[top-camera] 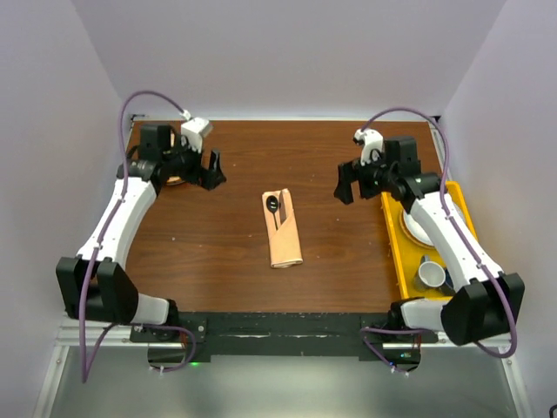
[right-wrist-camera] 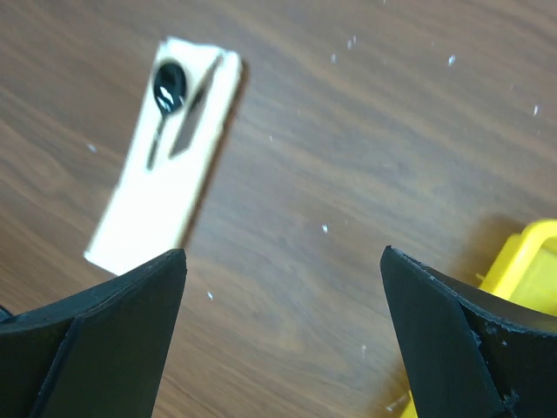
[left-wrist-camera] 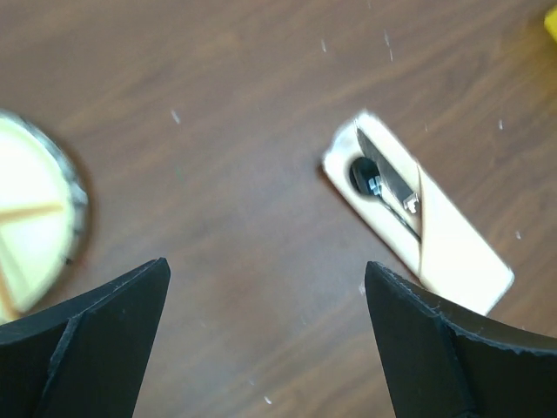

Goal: Fold the napkin into a case and place the utensils inside
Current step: Reset both arms

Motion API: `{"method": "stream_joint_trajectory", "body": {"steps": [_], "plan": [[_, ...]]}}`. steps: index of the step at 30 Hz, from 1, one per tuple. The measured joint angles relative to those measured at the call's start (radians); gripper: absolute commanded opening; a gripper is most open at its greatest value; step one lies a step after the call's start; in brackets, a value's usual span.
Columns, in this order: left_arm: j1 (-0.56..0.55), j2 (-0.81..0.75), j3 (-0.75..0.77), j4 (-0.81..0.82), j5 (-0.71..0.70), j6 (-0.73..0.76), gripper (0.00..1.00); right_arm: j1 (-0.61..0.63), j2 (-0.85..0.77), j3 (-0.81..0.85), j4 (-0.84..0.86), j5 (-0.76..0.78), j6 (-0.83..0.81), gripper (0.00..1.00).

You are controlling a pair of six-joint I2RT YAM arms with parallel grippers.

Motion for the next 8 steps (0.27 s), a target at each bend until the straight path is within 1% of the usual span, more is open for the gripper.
{"method": "stream_joint_trajectory", "body": {"steps": [3, 8], "plan": [[-0.006, -0.069, -0.143, -0.007, 0.006, -0.01, 1.0, 0.0, -0.06, -0.088, -0.014, 0.014, -0.047, 0.98], [-0.007, -0.127, -0.285, -0.001, -0.018, -0.019, 1.0, 0.0, -0.138, -0.174, -0.031, 0.031, -0.102, 0.98]]}}
